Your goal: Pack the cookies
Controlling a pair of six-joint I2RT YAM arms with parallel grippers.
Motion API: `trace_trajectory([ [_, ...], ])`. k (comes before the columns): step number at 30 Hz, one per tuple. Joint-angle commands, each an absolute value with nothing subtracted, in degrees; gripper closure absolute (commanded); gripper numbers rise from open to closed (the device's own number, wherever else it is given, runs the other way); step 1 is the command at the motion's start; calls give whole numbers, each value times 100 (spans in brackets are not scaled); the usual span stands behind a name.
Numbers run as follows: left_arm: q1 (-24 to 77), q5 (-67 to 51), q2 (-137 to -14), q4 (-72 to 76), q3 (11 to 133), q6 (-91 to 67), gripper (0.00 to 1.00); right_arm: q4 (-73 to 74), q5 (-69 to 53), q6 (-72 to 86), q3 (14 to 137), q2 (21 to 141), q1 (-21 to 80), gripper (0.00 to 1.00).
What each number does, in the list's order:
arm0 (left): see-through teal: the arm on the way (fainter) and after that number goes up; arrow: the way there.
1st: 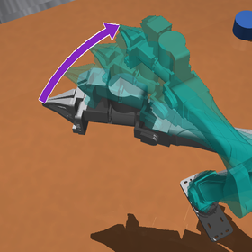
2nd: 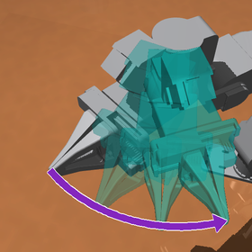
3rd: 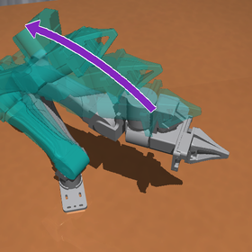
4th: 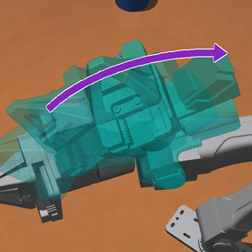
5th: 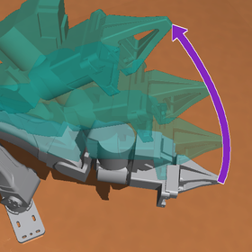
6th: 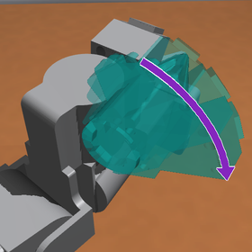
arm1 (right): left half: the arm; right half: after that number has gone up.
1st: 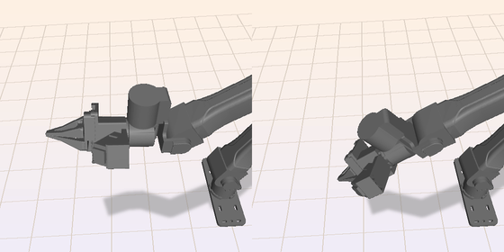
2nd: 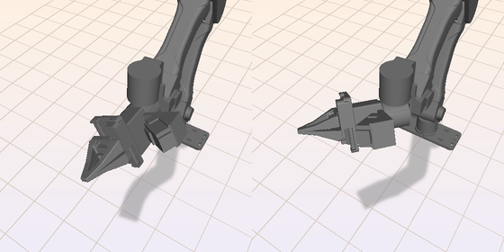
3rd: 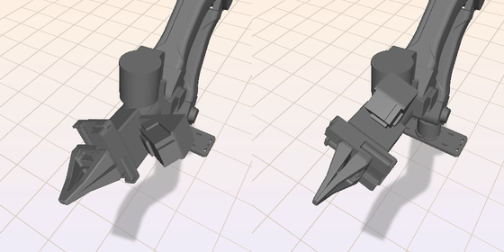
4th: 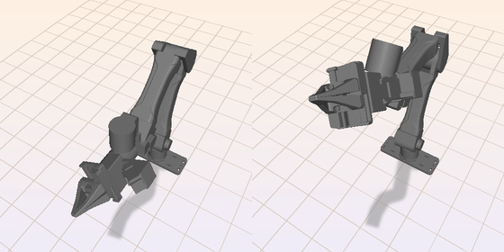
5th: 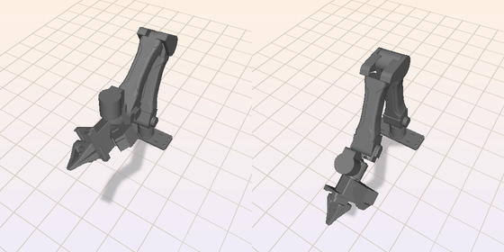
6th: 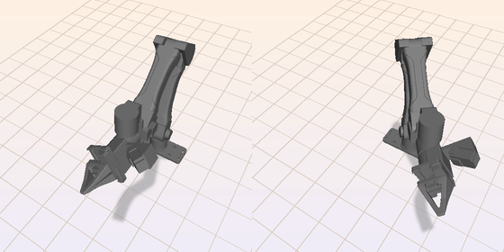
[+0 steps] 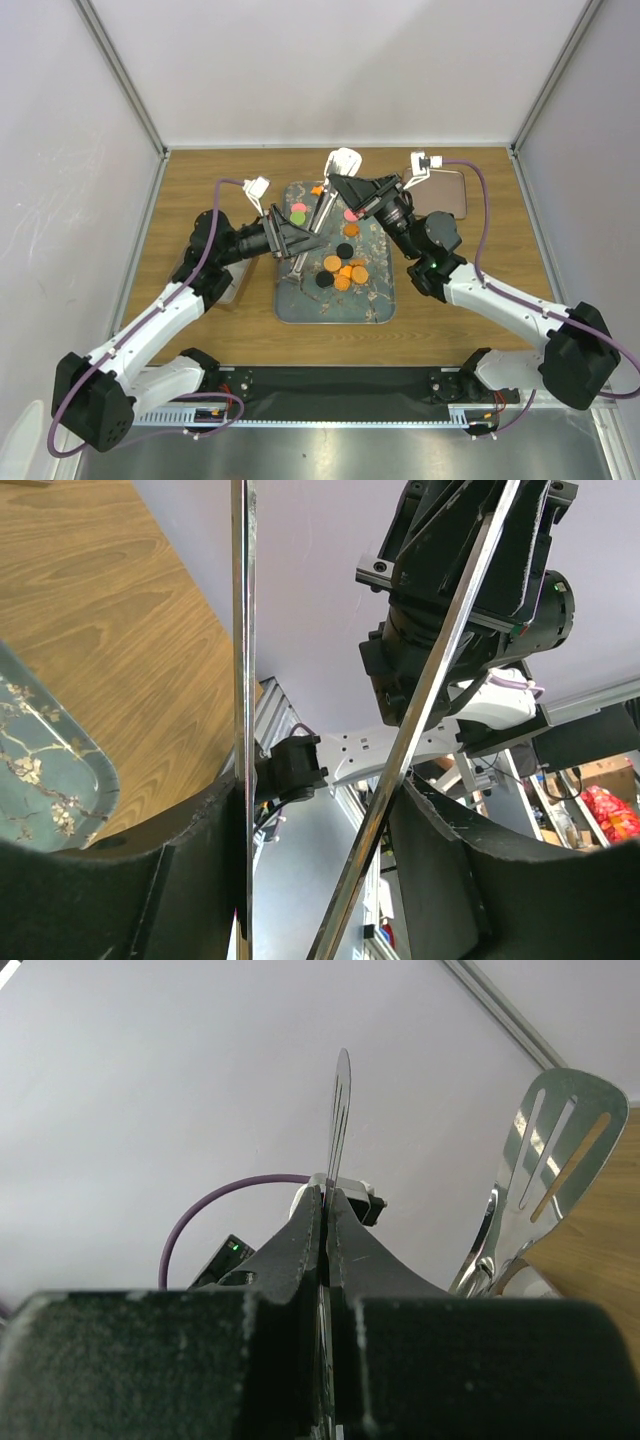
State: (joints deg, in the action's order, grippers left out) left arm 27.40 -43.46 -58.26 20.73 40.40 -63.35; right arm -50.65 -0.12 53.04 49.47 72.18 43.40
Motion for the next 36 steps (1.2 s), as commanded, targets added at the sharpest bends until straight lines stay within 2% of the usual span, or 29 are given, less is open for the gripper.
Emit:
trace_trajectory([
  [1,2689,-4192,-5643,1951,4307,-6074,41,-5256,412,5159,4869,6979,4324,100],
  [3,2689,-4166,-5643,1907,4315,-6038,40,-5256,474,5177,4808,6952,4324,98],
  [6,2689,-4140,-5616,1829,4342,-5968,40,-5212,553,5194,4782,6935,4324,89],
  [13,2689,-4052,-5607,1556,4447,-5740,40,-4764,879,5168,4825,6794,4324,77],
  [16,2689,-3982,-5590,1380,4509,-5599,40,-4492,958,5080,4904,6759,4324,64],
  [19,2689,-3938,-5572,1248,4552,-5485,40,-4307,1019,5045,4939,6732,4324,58],
  [22,2689,-3920,-5572,1160,4579,-5406,40,-4097,1098,5019,4974,6688,4324,47],
  [23,2689,-3911,-5581,1108,4597,-5362,40,-3887,1160,4992,5001,6662,4324,40],
  [29,2689,-3832,-5563,871,4693,-5151,40,-3175,1590,4922,5062,6425,4333,21],
  [32,2689,-3815,-5555,791,4711,-5080,40,-2858,1801,4843,5027,6258,4333,14],
  [36,2689,-3762,-5563,712,4711,-4992,40,-2365,2152,4781,4983,5977,4324,10],
])
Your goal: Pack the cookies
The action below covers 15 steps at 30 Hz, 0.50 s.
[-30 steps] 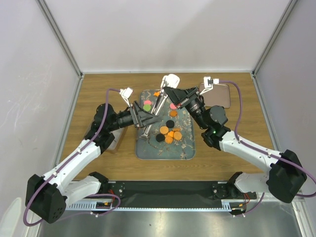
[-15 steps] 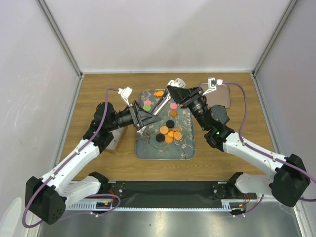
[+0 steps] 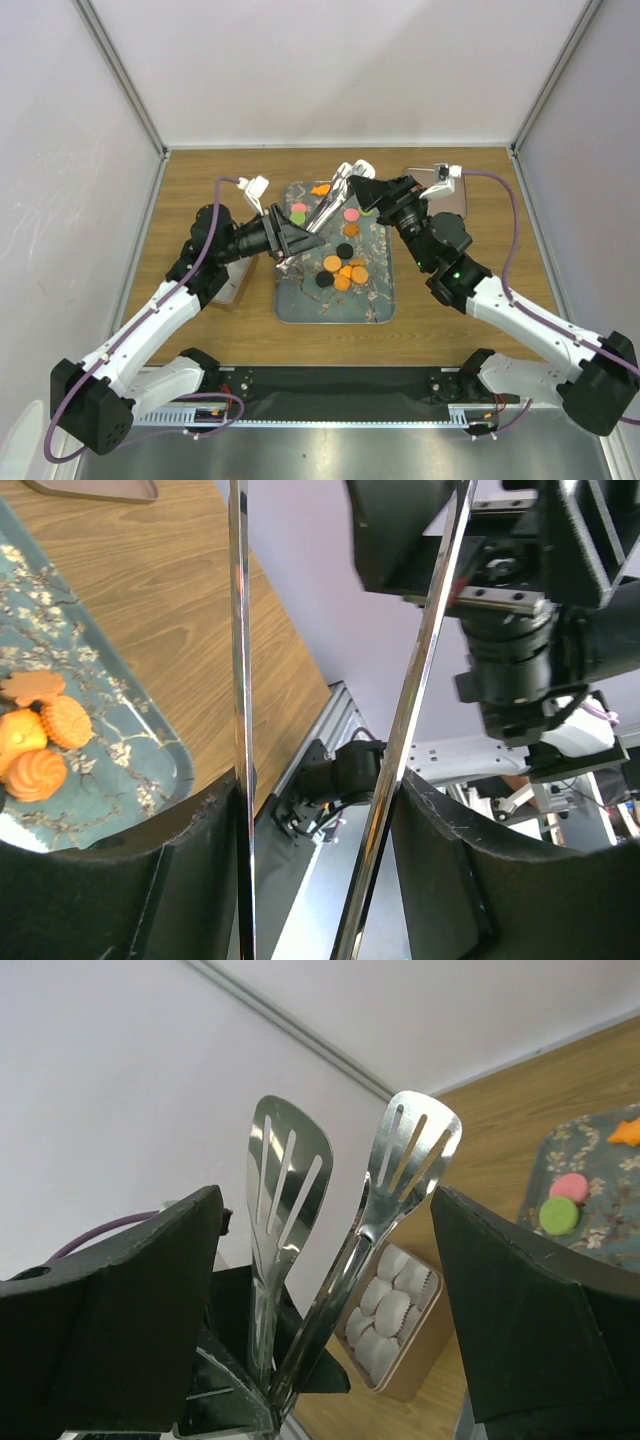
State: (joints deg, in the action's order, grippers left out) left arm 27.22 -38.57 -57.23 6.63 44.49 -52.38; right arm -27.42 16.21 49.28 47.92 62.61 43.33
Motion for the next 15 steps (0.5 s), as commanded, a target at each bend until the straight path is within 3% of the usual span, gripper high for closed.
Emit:
trace_trajectory([
  [1,2689,-3753,-5572,677,4711,-4957,40,-2269,2206,4773,4966,5863,4324,9],
  [15,2716,-2779,-5476,-728,4641,-3921,41,666,2751,4492,4992,4983,4219,6],
])
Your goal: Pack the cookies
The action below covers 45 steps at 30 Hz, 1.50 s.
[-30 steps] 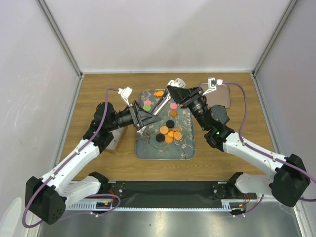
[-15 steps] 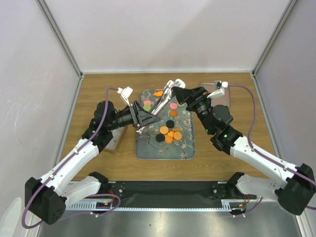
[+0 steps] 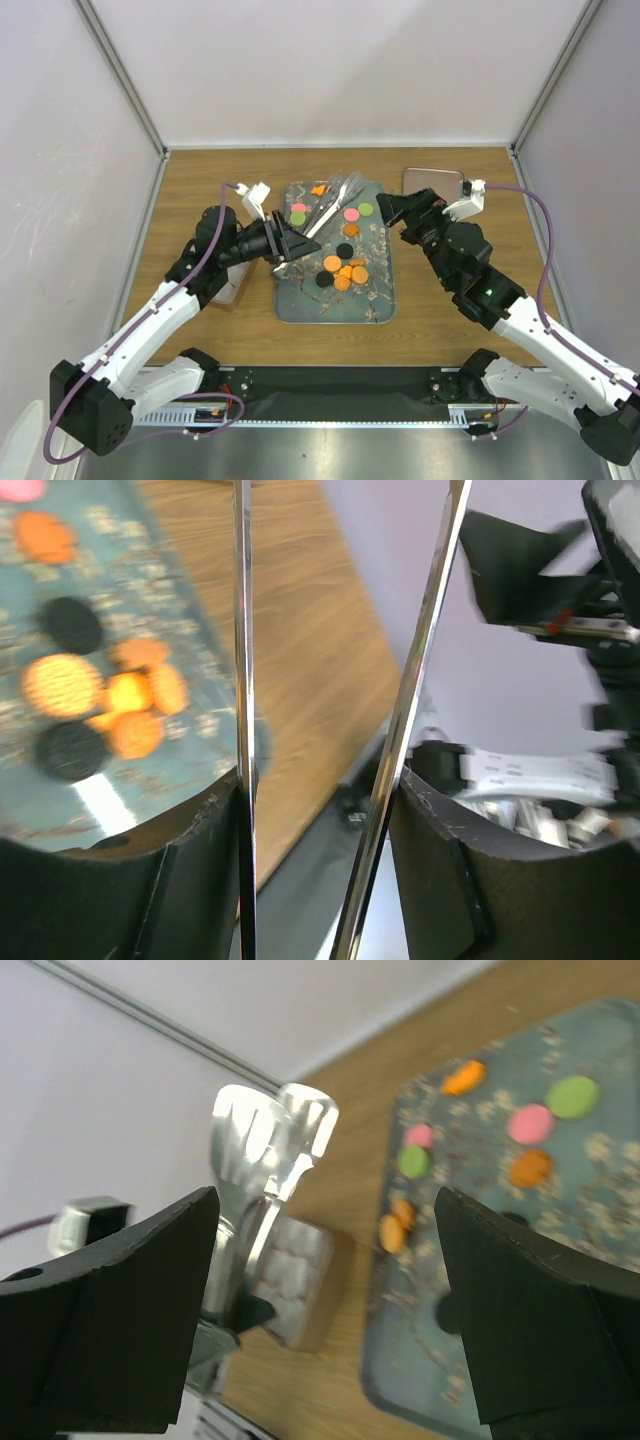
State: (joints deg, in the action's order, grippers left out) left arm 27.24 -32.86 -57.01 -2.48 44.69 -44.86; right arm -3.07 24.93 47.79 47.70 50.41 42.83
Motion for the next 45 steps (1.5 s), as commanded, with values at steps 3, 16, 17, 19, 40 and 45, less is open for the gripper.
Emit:
trace_trajectory([
  [3,2768,-2094,-5362,-1221,4527,-3552,42,1177,2479,4159,5150,5027,3991,6],
  [16,3549,464,-5229,-2468,4297,-3085,46,1451,766,3445,5344,5818,2813,7],
  [17,3620,570,-5308,-2513,4324,-3068,46,1415,521,3419,5361,5940,2743,6],
  [19,3831,737,-5422,-2619,4420,-3041,46,1354,335,3410,5414,6090,2594,7],
  [40,4658,1266,-8410,-2637,6389,-2435,48,1371,-536,3111,5801,6768,1705,12],
  [45,4728,1292,-8833,-2663,6635,-2391,48,1389,-571,3059,5774,6715,1714,12],
])
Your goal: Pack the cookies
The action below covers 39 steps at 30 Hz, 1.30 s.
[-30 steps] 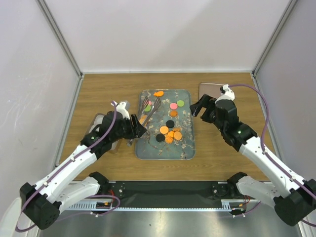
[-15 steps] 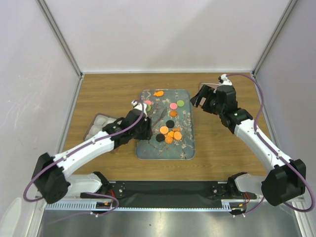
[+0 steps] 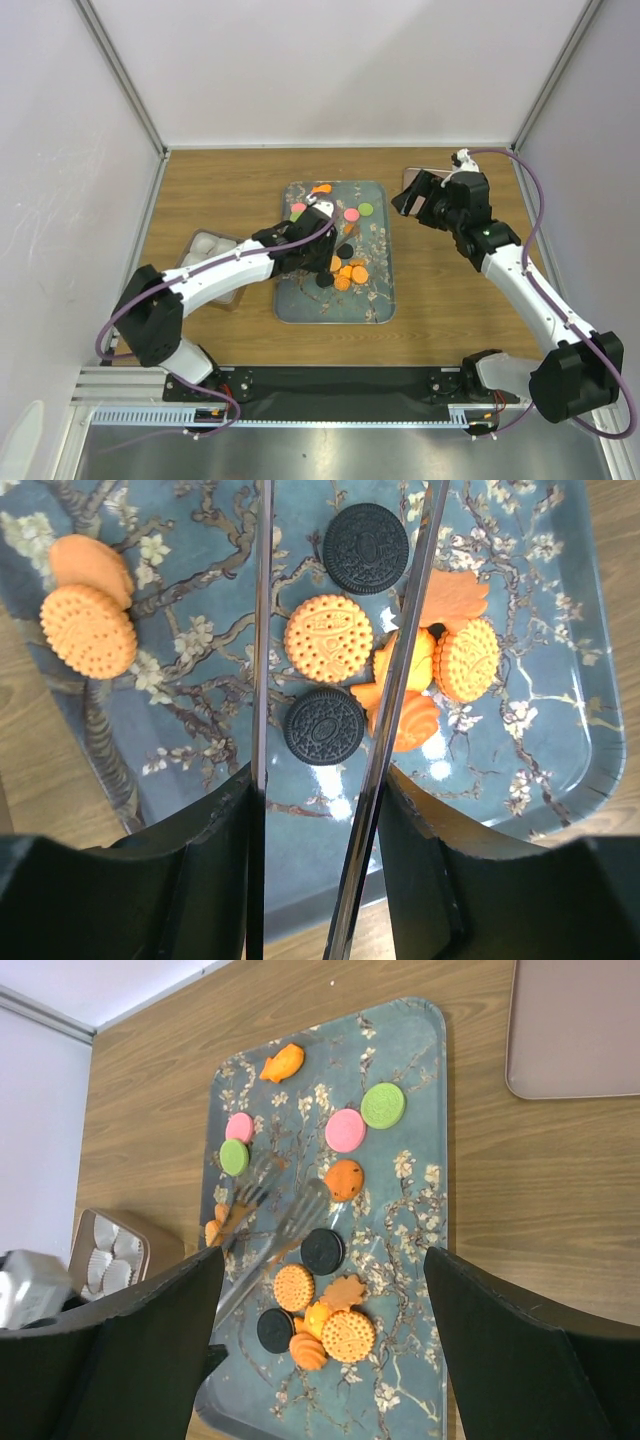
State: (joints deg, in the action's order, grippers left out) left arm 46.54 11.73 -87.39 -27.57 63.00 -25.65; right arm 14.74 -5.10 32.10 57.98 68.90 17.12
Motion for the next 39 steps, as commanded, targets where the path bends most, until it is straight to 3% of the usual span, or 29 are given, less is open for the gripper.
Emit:
trace_trajectory([
  [1,4737,1283,-8894,-2672,6662,-2382,48,1389,-554,3059,5766,6706,1705,12],
  [19,4808,1389,-9764,-2646,7057,-2373,47,1345,-659,3050,5669,6697,1705,12],
  [39,4764,1293,-9879,-2725,7058,-2531,49,1301,-668,3067,5625,6688,1731,12],
])
